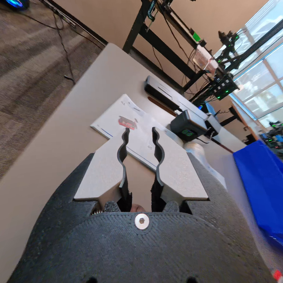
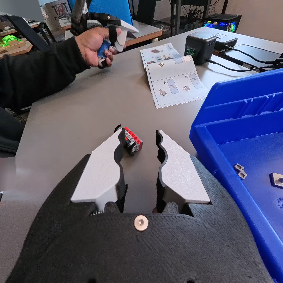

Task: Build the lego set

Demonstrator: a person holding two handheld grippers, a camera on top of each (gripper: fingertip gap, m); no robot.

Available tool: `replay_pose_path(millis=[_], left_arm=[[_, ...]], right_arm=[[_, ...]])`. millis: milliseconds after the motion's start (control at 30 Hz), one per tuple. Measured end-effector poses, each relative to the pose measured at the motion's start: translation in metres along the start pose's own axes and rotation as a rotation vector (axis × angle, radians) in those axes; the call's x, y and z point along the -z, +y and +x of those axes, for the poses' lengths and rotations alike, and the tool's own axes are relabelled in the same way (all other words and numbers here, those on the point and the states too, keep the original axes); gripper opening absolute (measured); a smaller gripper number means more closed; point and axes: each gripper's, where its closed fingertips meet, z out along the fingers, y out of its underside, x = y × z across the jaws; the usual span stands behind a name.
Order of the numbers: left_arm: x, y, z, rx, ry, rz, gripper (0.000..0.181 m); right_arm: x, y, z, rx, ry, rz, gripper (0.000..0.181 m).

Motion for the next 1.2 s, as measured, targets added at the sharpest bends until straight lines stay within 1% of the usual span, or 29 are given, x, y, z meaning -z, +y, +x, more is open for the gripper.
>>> replay_pose_path(millis=[100, 167, 267, 333, 433, 567, 767, 1033, 1100, 1200], left_arm=[[-0.003, -0.01, -0.015, -0.08, -0.017, -0.035, 0.04], [-0.012, -0.012, -0.016, -0.131, 0.024, -0.091, 0.043], [-0.03, -0.01, -0.021, -0.239, 0.029, -0.187, 0.05], [-0.042, -0.006, -0.025, -0.308, 0.01, -0.241, 0.054], [-0.057, 0.003, -0.032, -0.363, -0.021, -0.317, 0.054], [-0.062, 0.019, -0.041, -0.385, -0.06, -0.409, 0.054], [-0.053, 0.025, -0.042, -0.368, -0.063, -0.426, 0.052], [-0.028, 0.041, -0.028, -0.346, 0.006, -0.492, 0.053], [-0.022, 0.039, -0.021, -0.34, 0.035, -0.449, 0.054], [-0.007, 0.026, -0.01, -0.345, 0.053, -0.315, 0.055]], right_arm=[[0.0, 0.0, 0.0, -0.006, -0.005, 0.0, 0.041], [0.0, 0.0, 0.0, -0.008, -0.008, -0.003, 0.041], [-0.001, 0.001, 0.0, -0.007, -0.007, -0.005, 0.041], [-0.001, 0.001, 0.0, -0.005, -0.003, -0.005, 0.041], [0.0, 0.001, 0.001, -0.006, 0.002, -0.004, 0.041], [0.0, 0.0, 0.001, -0.012, 0.001, -0.001, 0.041], [0.001, -0.001, 0.001, -0.026, -0.017, 0.006, 0.041], [0.002, -0.001, -0.001, -0.016, -0.023, 0.009, 0.041], [0.002, -0.001, -0.002, -0.014, -0.023, 0.01, 0.041], [0.003, 0.0, -0.002, -0.012, -0.023, 0.01, 0.041]])
